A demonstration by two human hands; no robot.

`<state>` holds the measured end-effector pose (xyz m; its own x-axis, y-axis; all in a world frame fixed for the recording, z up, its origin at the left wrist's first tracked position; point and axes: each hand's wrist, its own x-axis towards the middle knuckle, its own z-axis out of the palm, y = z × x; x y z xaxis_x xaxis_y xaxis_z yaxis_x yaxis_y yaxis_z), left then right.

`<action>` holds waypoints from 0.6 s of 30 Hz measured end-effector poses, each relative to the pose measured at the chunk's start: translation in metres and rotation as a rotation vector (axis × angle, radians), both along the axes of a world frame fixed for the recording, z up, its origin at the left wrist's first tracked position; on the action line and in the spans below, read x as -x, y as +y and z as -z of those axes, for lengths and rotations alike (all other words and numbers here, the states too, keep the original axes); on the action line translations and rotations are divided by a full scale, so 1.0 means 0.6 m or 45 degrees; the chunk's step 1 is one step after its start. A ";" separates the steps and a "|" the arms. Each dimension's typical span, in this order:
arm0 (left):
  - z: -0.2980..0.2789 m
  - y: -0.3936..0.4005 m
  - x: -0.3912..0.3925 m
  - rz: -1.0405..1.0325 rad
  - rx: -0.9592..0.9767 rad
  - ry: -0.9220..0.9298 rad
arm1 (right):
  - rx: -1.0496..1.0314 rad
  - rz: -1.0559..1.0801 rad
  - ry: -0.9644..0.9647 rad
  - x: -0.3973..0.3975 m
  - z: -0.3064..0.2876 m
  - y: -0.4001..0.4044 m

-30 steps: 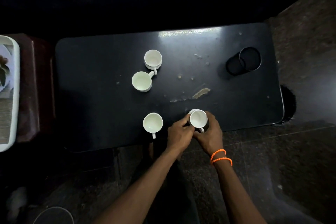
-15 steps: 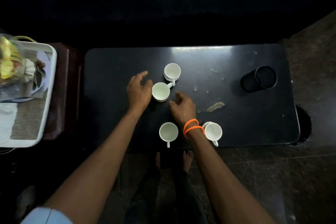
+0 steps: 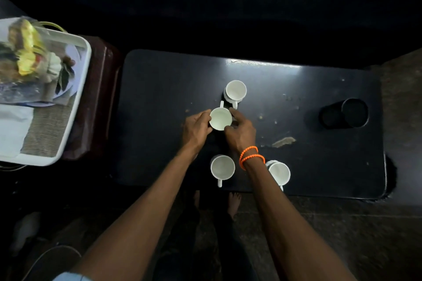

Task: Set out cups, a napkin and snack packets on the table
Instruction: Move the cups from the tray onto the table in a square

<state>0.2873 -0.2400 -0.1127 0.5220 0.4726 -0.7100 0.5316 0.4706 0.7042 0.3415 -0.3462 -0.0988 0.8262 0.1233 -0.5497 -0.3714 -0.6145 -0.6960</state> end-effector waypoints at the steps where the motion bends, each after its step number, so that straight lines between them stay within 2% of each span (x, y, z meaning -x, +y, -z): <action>1: 0.000 -0.001 0.000 -0.009 -0.011 -0.007 | 0.001 -0.011 0.010 -0.003 0.002 0.002; 6: -0.008 0.001 -0.001 0.087 -0.175 0.012 | 0.002 0.001 0.059 -0.013 0.011 0.004; 9: -0.008 0.007 -0.006 0.124 -0.166 0.034 | -0.016 -0.003 0.042 -0.015 0.013 0.000; 14: -0.012 0.019 -0.037 0.260 -0.515 0.123 | 0.054 0.208 -0.127 -0.047 0.012 -0.017; 16: -0.023 0.028 -0.068 0.310 -0.554 0.101 | 0.044 0.280 -0.176 -0.075 0.013 -0.021; 18: -0.027 0.037 -0.106 0.453 -0.572 0.119 | 0.035 0.231 -0.178 -0.107 0.014 -0.018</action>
